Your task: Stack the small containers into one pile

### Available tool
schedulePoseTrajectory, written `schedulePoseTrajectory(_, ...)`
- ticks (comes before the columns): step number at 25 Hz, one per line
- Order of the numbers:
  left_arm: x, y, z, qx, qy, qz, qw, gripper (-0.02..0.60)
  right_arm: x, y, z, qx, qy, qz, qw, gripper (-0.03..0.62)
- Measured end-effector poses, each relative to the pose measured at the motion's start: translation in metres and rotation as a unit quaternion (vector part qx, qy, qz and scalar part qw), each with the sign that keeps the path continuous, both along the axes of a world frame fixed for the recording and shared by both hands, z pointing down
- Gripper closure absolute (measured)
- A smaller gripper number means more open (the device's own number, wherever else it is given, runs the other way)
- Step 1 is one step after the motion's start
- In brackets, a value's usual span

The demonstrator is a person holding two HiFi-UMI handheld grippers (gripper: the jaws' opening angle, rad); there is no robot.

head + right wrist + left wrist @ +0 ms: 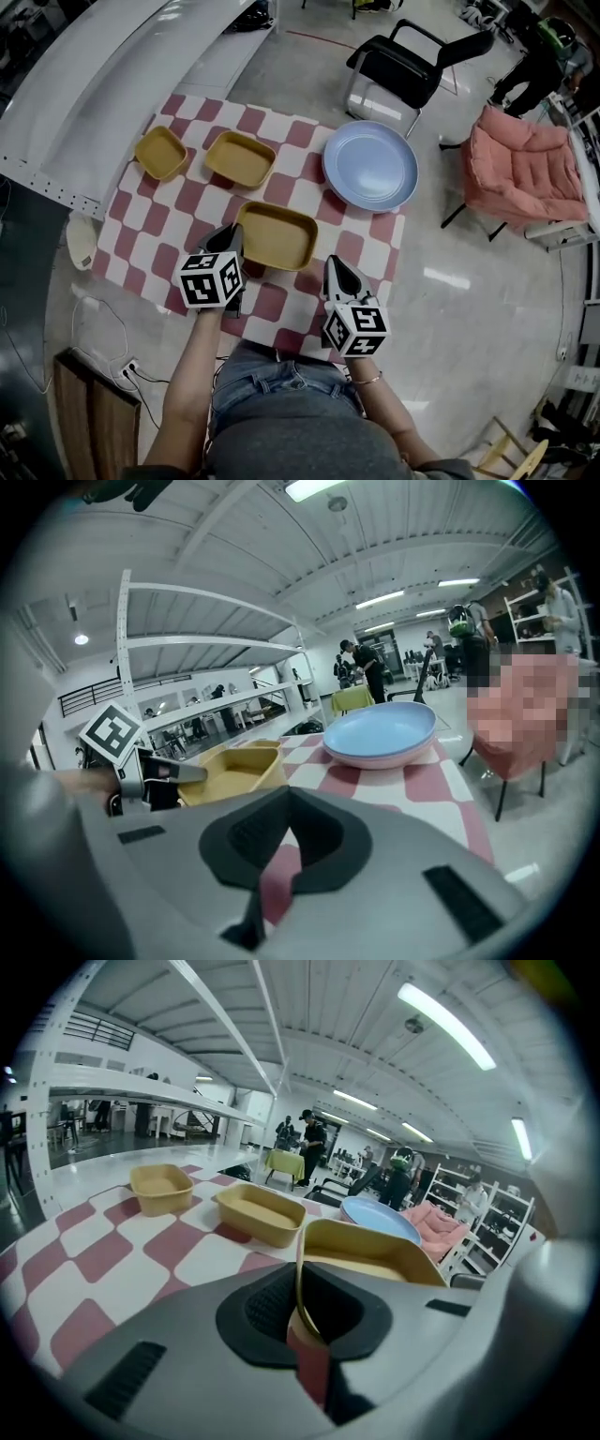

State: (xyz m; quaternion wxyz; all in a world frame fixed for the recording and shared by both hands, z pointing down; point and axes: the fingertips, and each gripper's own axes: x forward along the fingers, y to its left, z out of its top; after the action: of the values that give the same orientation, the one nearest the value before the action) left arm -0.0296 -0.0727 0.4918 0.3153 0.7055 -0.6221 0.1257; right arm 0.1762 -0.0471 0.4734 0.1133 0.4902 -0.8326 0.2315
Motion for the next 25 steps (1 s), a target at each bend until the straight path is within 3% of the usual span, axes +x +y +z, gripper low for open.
schedulePoseTrajectory(8, -0.048, 0.012, -0.009, 0.011, -0.020, -0.062, 0.9978, 0.552, -0.033, -0.004, 0.001, 0.002, -0.003, -0.053, 0.999, 0.585)
schedulePoseTrajectory(13, -0.072, 0.002, -0.013, 0.017, -0.028, -0.072, 0.9969, 0.552, -0.046, -0.011, 0.007, -0.005, 0.004, -0.056, 0.998, 0.585)
schedulePoseTrajectory(17, -0.089, -0.016, -0.011, 0.019, -0.027, -0.066, 0.9973, 0.552, -0.056, -0.019, 0.014, -0.011, 0.013, -0.040, 0.999, 0.585)
schedulePoseTrajectory(25, -0.127, -0.069, -0.012, 0.020, -0.025, -0.013, 0.9994, 0.552, -0.091, -0.038, 0.022, -0.031, 0.024, 0.017, 0.999, 0.585)
